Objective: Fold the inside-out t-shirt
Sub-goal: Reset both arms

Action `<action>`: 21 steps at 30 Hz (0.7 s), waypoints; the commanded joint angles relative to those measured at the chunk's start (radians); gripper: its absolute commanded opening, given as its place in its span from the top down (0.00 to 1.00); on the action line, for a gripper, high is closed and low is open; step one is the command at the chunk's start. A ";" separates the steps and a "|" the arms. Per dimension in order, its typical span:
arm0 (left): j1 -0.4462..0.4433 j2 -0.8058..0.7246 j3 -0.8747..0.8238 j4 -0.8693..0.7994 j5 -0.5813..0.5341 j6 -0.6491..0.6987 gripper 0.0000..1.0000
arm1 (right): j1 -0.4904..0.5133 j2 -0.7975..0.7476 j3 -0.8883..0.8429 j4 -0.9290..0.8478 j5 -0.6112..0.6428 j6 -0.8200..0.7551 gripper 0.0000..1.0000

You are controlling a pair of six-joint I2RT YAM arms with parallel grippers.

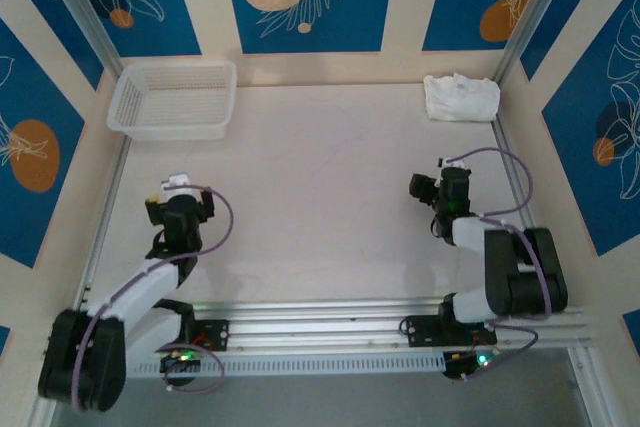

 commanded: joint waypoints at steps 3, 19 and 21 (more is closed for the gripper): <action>0.091 0.210 -0.018 0.436 0.279 0.078 0.00 | -0.018 0.044 -0.076 0.366 -0.119 -0.094 0.06; 0.106 0.493 0.158 0.391 0.477 0.121 0.00 | 0.018 0.063 -0.037 0.324 -0.006 -0.099 0.01; 0.106 0.495 0.159 0.389 0.480 0.122 0.00 | 0.018 0.064 -0.035 0.322 -0.007 -0.099 0.01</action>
